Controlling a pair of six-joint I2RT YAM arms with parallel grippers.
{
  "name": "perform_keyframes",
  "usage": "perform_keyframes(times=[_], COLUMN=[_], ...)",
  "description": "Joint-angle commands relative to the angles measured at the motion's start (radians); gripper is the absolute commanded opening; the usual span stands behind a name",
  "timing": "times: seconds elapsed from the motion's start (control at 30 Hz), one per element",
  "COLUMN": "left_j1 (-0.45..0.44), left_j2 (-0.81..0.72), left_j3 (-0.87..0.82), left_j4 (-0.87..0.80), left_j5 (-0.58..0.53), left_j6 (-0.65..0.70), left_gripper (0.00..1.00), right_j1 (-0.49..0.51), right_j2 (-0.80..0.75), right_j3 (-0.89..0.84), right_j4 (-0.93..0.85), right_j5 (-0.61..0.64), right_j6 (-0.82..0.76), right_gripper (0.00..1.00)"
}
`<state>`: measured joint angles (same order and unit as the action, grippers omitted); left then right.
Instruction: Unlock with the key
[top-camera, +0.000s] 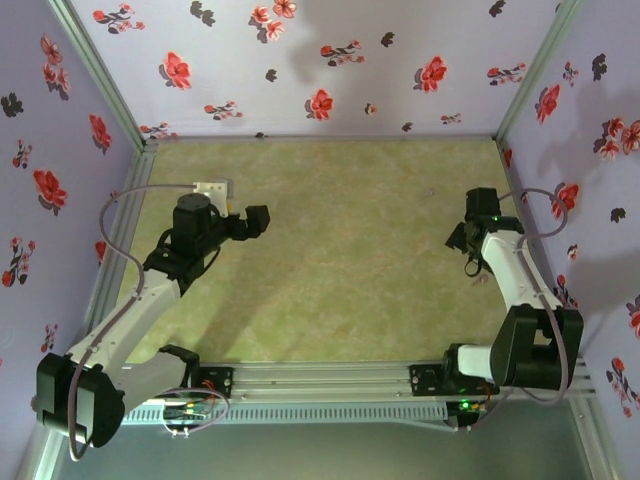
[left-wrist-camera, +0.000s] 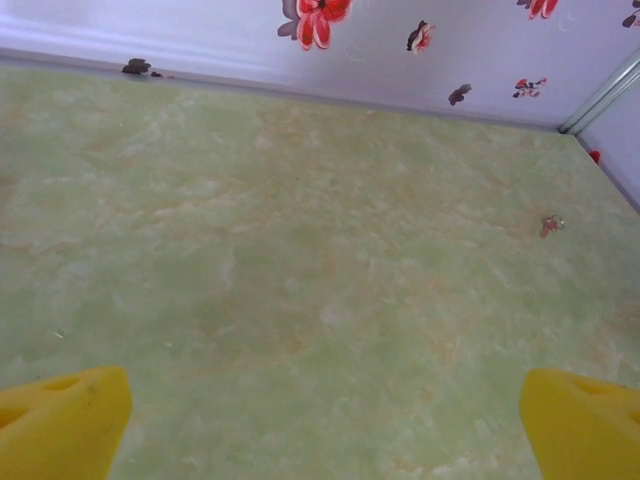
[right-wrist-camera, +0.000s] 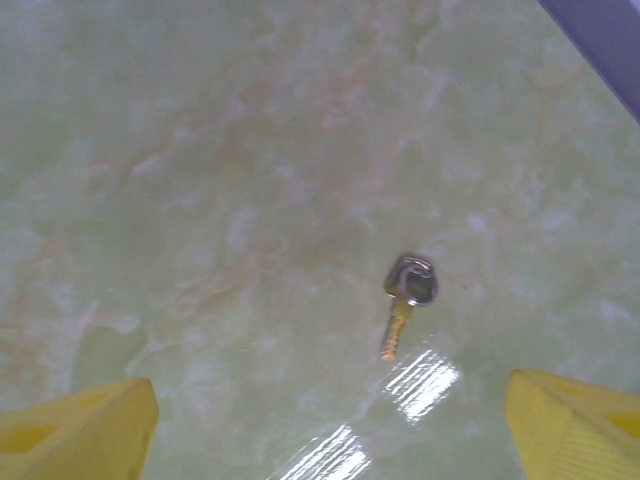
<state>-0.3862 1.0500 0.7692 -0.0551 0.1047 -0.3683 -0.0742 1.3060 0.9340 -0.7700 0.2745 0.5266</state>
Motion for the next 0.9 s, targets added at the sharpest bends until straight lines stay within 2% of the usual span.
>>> perform_keyframes(times=[0.0, 0.23, 0.37, 0.5, 0.87], left_j1=[-0.005, -0.005, -0.005, -0.006, -0.005], left_j2=[0.005, 0.005, 0.011, 0.018, 0.013], left_j3=[0.022, 0.031, 0.027, 0.030, 0.021], left_j4=[-0.016, -0.034, -0.028, -0.024, -0.022], left_j5=[0.032, 0.038, 0.036, 0.036, 0.036], left_j6=[-0.031, -0.030, -0.034, -0.040, -0.037], left_gripper=[1.00, 1.00, 0.99, 0.99, 0.99], right_j1=[-0.039, -0.146, -0.153, -0.186, -0.188], right_j2=[0.039, 0.106, 0.139, 0.183, 0.295], right_j3=[-0.039, -0.089, -0.104, -0.106, -0.093], right_j4=[-0.001, 0.068, 0.101, 0.149, 0.216], right_j5=[0.013, -0.038, -0.047, -0.073, -0.099], right_j6=[0.025, 0.025, 0.026, 0.035, 0.039], right_gripper=[0.89, 0.79, 0.76, 0.68, 0.51])
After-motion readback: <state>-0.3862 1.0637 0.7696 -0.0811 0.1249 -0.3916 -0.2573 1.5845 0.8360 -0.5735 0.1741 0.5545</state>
